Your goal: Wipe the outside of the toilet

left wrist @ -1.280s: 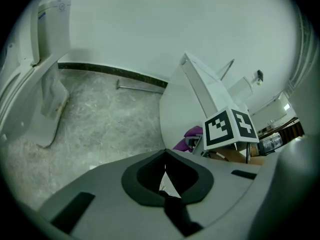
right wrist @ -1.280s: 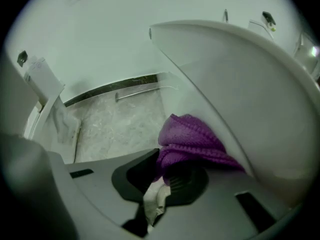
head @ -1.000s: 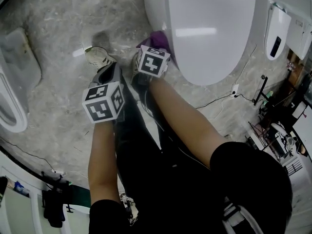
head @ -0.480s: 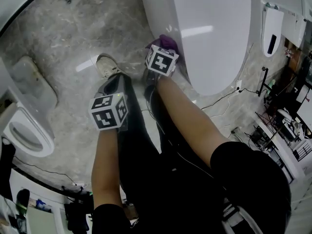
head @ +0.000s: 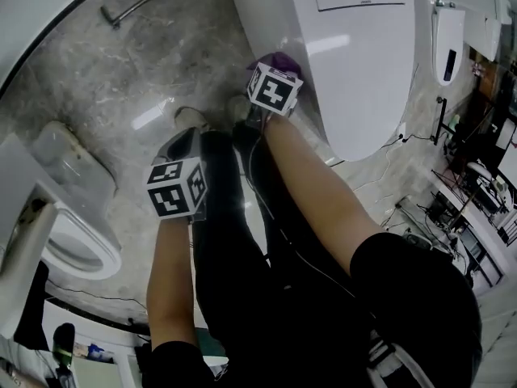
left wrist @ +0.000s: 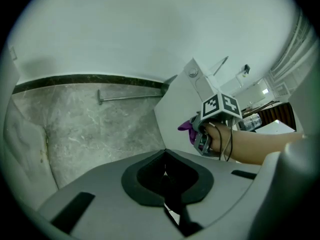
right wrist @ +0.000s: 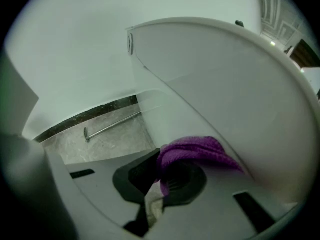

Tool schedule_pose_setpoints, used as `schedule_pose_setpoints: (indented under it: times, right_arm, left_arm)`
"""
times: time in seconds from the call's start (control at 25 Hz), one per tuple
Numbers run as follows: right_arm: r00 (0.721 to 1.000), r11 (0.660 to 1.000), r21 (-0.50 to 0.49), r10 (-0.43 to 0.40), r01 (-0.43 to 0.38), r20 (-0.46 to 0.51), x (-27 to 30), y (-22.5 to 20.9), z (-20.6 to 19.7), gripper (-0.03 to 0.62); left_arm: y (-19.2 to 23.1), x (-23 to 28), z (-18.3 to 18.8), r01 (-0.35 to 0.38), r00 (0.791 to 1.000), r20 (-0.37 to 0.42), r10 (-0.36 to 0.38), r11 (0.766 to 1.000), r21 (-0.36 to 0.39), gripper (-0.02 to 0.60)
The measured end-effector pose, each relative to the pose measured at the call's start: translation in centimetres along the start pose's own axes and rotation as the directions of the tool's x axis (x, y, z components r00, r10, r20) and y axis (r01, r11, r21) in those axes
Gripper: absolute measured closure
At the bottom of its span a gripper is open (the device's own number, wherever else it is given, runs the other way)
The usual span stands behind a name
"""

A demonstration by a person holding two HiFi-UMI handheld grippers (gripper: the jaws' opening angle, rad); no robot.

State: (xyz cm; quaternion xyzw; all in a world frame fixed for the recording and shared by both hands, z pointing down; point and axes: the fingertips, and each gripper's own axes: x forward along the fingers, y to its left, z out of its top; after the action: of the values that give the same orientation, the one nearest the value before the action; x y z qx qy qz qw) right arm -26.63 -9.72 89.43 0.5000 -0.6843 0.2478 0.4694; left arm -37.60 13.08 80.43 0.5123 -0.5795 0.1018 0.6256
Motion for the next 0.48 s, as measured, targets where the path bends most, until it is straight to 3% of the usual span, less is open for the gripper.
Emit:
schedule_pose_setpoints:
  times: [0.24, 0.48]
  right_arm:
    - [0.999, 0.999, -0.035, 0.024, -0.023, 0.032, 1.7, 2.1, 2.9, 0.566]
    - [0.991, 0.991, -0.116, 0.080, -0.067, 0.108, 2.7, 5.6, 7.2, 0.566]
  left_arm:
    - [0.0, 1.1, 1.5, 0.012, 0.999, -0.031, -0.011, 1.000, 0.020, 0.572]
    - [0.5, 1.7, 2.9, 0.005, 1.000, -0.028, -0.005, 1.000, -0.015, 0.572]
